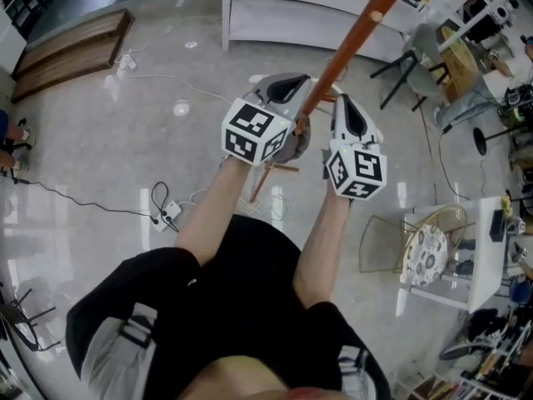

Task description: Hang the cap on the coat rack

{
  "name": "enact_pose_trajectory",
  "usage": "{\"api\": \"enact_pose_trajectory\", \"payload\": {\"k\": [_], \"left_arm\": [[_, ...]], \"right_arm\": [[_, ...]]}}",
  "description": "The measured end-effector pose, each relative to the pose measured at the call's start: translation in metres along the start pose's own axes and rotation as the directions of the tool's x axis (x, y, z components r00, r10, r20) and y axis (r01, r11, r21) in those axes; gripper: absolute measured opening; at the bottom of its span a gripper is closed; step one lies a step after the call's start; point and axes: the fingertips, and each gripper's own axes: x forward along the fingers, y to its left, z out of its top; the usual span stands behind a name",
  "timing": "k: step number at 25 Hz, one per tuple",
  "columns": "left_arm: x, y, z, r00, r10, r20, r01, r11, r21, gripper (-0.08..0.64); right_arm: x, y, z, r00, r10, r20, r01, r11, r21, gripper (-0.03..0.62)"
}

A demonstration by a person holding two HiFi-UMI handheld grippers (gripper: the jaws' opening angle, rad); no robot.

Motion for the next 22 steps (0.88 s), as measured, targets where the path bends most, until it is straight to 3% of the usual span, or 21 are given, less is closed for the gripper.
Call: {"api": "enact_pose_trajectory", "payload": {"k": [11,22], "left_arm": [[0.004,0.014,-0.008,0.999,0.039,-0.023,-0.039,0.999,0.005,-0.002],[0.002,0.030,-0.020,0.997,0.072,-0.009,-0.073,0.997,-0.036,-0.002]], "right_arm": [[0.001,-0.014,0.000,0.998,-0.066,0.001,0.066,0.998,0.014,-0.003],[0.008,-0.016,-0.012,0.998,-0.060,-0.018,0.060,0.998,0.008,-0.003]]}}
